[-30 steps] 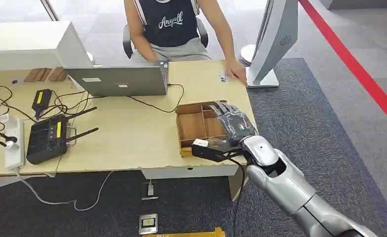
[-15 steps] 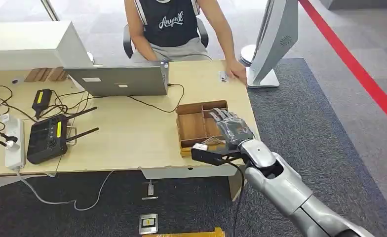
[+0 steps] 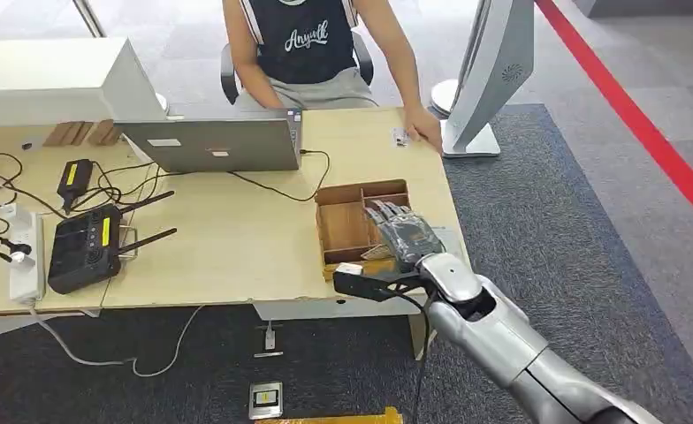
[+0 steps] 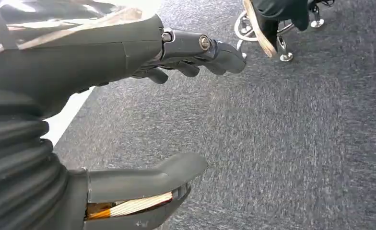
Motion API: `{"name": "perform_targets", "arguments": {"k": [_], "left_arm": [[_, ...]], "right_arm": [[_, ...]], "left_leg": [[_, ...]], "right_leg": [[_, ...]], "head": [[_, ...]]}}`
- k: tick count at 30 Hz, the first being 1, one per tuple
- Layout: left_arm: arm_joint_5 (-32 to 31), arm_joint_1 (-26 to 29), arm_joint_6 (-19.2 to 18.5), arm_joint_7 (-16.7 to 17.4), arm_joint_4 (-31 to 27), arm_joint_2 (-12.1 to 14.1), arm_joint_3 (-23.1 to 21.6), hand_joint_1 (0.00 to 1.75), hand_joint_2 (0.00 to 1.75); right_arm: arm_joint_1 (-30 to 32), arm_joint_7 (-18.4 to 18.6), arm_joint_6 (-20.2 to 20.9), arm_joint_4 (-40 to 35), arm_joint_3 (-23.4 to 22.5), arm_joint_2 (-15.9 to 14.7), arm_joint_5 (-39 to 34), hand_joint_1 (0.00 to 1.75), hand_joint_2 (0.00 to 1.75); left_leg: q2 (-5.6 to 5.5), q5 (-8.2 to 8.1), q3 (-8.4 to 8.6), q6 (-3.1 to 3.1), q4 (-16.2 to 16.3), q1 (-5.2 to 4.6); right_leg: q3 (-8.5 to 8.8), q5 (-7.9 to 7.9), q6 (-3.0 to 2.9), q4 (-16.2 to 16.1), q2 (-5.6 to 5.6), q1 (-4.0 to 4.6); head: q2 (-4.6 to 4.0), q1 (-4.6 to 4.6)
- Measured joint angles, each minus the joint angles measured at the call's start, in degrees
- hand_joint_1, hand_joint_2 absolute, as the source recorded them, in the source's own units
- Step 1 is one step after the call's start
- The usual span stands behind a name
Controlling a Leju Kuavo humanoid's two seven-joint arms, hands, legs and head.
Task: Pass the card to the sensor for recognition and then transmit it.
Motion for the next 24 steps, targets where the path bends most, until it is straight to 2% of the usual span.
{"name": "perform_targets", "arguments": {"k": [8, 24], "left_arm": [[0.2, 0.0, 0.0, -0.5, 0.0, 0.0, 0.0, 0.0, 1.75], [0.0, 0.0, 0.0, -1.9, 0.0, 0.4, -0.6, 0.0, 1.75]], "right_arm": [[-0.9, -1.2, -1.8, 4.0, 0.8, 1.2, -0.2, 0.0, 1.75], [-1.2, -1.0, -1.9, 8.2, 1.7, 1.9, -1.0, 0.0, 1.75]], "left_leg": [[0.0, 0.0, 0.0, 0.0, 0.0, 0.0], [0.0, 0.0, 0.01, 0.0, 0.0, 0.0]], "right_leg": [[0.0, 0.0, 0.0, 0.0, 0.0, 0.0], [0.0, 0.0, 0.0, 0.0, 0.0, 0.0]], "head": [[0.0, 0.02], [0.0, 0.0]]}}
